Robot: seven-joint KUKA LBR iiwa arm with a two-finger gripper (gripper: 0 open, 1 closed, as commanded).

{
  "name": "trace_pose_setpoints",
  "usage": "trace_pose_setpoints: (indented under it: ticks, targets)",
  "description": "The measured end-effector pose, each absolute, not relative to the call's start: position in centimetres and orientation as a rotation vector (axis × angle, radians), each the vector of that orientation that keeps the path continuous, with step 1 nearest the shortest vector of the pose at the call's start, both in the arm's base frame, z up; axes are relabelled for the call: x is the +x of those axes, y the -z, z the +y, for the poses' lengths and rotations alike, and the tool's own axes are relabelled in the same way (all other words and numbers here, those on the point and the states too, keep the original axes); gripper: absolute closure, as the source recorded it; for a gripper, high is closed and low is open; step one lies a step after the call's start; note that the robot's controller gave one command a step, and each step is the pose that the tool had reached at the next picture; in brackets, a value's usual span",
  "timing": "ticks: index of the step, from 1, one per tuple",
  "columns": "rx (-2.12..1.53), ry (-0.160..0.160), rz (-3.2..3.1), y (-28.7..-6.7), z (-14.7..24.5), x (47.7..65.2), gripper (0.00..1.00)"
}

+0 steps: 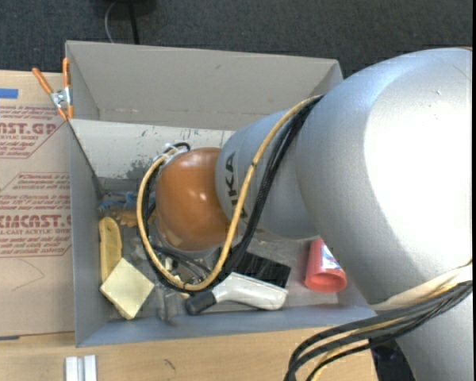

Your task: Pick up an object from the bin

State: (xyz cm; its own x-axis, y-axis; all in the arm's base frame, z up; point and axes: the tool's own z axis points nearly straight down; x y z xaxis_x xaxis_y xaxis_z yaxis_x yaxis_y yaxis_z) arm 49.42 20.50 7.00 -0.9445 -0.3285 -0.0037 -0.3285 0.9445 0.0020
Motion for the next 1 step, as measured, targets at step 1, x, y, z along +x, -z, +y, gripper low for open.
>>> trace_pose_setpoints:
  ticks: [1]
  targets:
    - [-0.523,-0.004,3.095,-7.0,20.51,49.42,0.0]
